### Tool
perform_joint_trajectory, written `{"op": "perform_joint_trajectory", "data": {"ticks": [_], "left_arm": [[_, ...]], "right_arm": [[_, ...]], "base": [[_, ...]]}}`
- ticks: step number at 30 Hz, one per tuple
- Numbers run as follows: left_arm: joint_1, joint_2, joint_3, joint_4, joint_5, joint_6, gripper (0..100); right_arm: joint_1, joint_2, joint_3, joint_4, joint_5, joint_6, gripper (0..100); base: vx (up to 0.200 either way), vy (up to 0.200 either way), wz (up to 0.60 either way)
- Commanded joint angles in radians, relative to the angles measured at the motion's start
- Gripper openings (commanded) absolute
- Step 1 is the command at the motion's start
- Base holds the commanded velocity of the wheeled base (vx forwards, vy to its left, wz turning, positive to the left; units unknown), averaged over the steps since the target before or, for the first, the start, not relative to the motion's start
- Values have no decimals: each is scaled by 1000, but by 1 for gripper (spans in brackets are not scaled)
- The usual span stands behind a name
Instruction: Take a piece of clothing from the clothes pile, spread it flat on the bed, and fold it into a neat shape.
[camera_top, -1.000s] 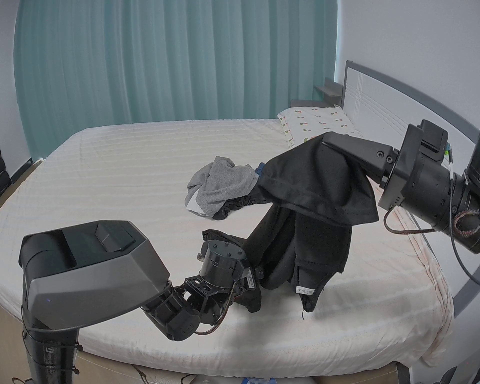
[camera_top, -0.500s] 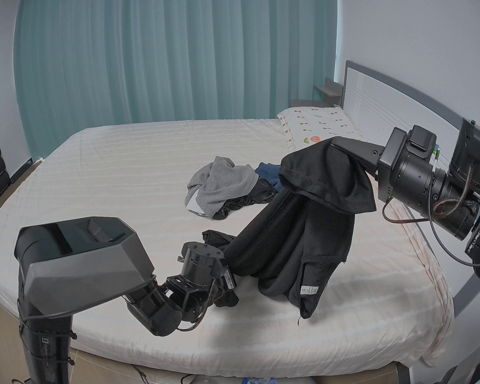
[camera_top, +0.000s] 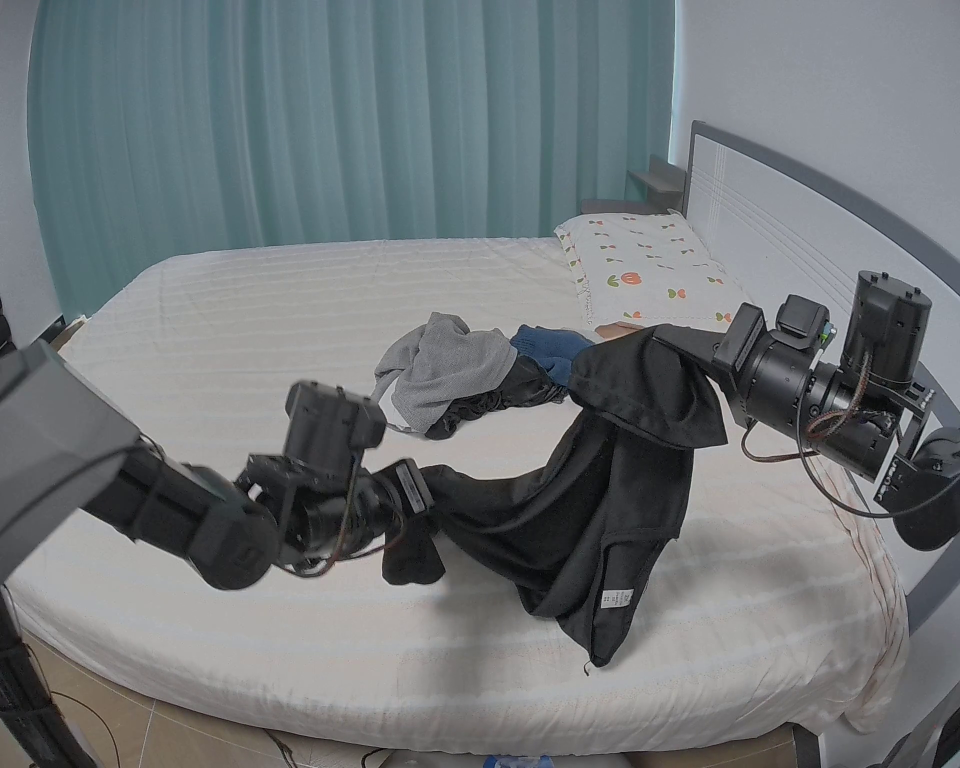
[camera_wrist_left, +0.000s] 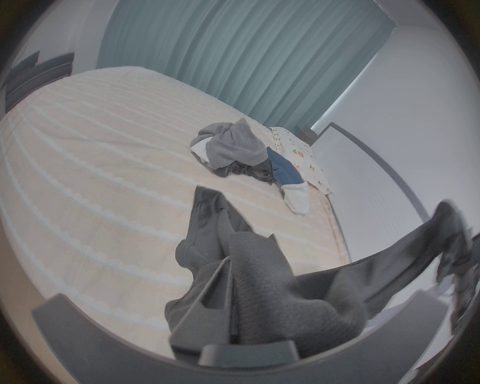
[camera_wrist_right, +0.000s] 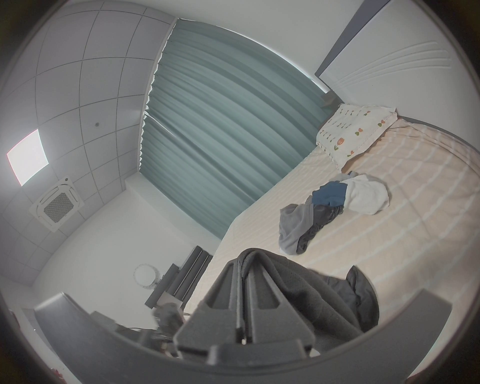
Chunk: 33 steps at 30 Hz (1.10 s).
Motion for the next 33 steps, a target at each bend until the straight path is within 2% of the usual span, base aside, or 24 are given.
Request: {"op": "perform_joint_trajectory", "data": {"ticks": [1, 5, 11, 13, 14, 19, 26, 33], "left_arm": [[86, -237, -214, 161, -71, -57, 0], [123, -288, -207, 168, -80, -57, 0], [132, -317, -88, 162, -163, -61, 0], [132, -317, -85, 162, -165, -62, 0], [123, -317, -29, 159, -223, -68, 0], [111, -318, 51, 136, -228, -102, 0], [102, -303, 145, 26, -232, -148, 0], [102, -294, 194, 13, -241, -174, 0]], "right_arm": [[-91, 124, -189, -10, -14, -5, 0], [-108, 64, -190, 1, -10, -3, 0], [-91, 87, -9, -49, -13, -5, 0], [-91, 90, -5, -53, -13, -5, 0], [-86, 124, 100, -155, -11, 4, 0], [-68, 128, 258, -287, 0, 9, 0], [-48, 183, 268, -276, -23, 13, 0], [-53, 196, 288, -284, -27, 15, 0]], "base": [[0, 0, 0], [0, 0, 0], [0, 0, 0], [0, 0, 0], [0, 0, 0], [0, 0, 0], [0, 0, 0], [-29, 0, 0]]}}
